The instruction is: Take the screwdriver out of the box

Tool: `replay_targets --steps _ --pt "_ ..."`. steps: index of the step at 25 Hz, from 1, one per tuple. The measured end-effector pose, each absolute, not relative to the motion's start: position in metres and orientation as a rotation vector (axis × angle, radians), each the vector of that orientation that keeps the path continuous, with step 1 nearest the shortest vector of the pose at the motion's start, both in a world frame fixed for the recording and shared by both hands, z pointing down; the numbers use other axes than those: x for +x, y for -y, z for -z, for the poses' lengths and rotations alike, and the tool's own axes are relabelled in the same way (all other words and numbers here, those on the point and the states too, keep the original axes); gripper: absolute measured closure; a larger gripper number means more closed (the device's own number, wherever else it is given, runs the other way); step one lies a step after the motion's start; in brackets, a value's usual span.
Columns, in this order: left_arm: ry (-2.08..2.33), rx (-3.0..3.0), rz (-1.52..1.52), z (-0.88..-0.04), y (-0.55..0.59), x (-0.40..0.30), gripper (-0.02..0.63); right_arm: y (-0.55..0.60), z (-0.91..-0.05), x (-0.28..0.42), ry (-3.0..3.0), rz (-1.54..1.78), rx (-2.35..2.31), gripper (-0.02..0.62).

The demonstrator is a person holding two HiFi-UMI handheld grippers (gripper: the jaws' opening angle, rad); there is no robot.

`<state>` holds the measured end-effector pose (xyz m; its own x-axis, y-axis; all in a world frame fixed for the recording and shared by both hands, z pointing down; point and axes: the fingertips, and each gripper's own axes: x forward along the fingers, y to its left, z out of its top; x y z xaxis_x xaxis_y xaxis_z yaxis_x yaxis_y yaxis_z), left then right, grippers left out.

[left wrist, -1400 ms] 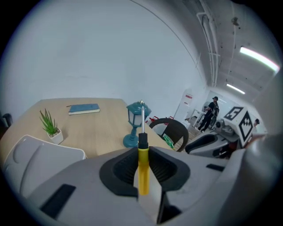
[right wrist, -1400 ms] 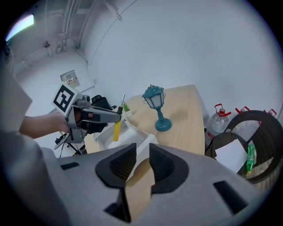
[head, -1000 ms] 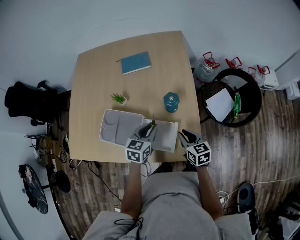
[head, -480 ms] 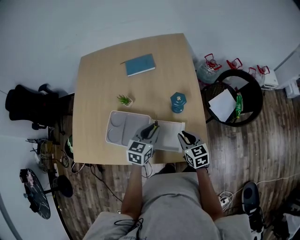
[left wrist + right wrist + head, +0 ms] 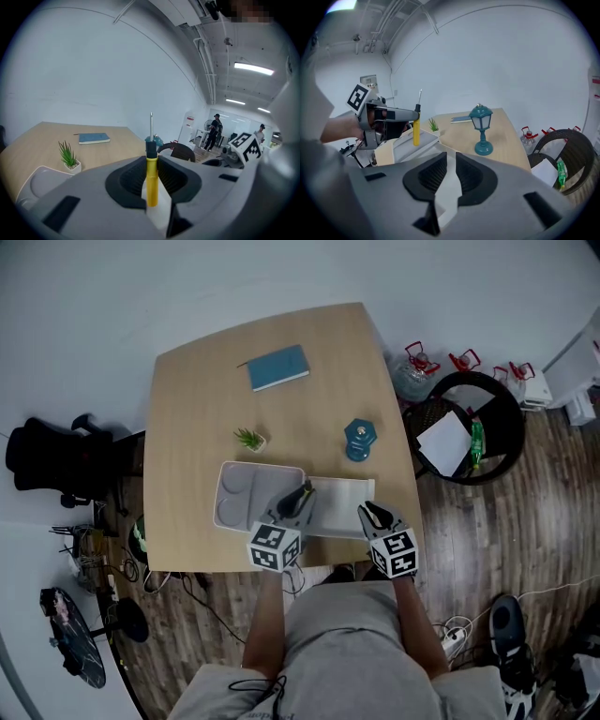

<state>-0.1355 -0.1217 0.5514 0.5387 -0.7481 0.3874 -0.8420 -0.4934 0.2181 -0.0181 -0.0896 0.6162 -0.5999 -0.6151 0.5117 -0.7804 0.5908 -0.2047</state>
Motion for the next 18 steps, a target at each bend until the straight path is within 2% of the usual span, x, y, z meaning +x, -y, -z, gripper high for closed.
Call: replay_targets --steps 13,18 --pt "1.275 2.412 -0.295 -0.557 0.118 -0.137 0.534 0.083 -0.621 -0.028 2.433 -0.597 1.132 0.589" --pt "1.277 2.413 -0.3 -0.556 0.114 -0.139 0.534 0.083 -0.618 -0.03 2.448 -0.595 1.137 0.589"
